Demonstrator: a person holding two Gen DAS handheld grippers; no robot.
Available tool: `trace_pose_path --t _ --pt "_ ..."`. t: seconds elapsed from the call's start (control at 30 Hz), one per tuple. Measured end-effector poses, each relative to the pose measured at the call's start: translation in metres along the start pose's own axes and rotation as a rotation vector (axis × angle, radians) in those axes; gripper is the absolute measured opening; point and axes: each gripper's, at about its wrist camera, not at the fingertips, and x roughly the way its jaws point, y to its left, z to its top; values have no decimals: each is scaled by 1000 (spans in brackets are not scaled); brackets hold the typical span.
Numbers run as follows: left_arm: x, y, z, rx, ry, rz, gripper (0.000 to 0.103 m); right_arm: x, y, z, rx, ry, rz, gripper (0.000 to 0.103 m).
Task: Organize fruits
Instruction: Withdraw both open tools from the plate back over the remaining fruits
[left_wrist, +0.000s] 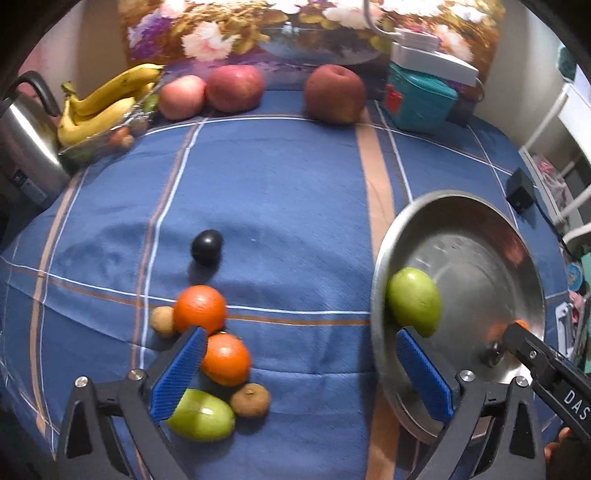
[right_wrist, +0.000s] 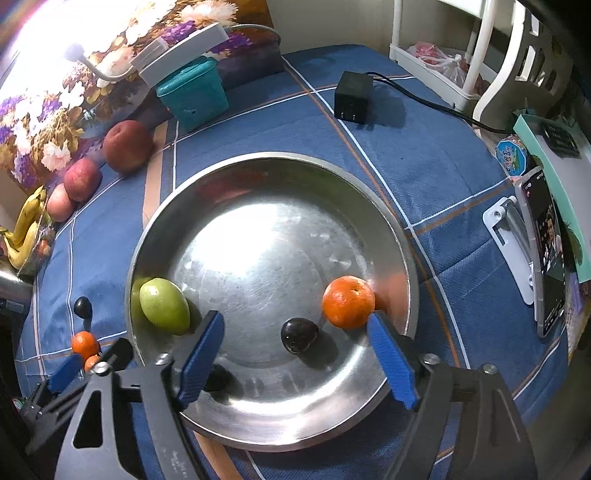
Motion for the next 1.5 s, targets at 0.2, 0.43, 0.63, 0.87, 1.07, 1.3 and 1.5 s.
trace_pose_path --t 0.2,0.43,0.63,0.87,1.07,1.3,1.5 --pt "4 9 3 -34 6 0 103 2 3 0 -16 -1 -11 88" --pt "1 14 4 -37 0 6 103 2 6 -1 -31 -10 -26 89" --pt "-1 16 2 -32 0 5 103 0 13 -2 -53 -19 -20 89" --pt "-5 26 1 -11 -28 37 103 -1 23 -4 -74 -26 -13 89" --pt "-11 40 1 -31 -58 70 103 -3 39 -7 -120 -34 -18 89" --pt "-16 66 1 -54 -62 99 103 -7 62 -10 -179 -40 -20 89" --pt "-26 88 2 -93 -76 99 103 -11 86 -12 -226 -38 -13 89"
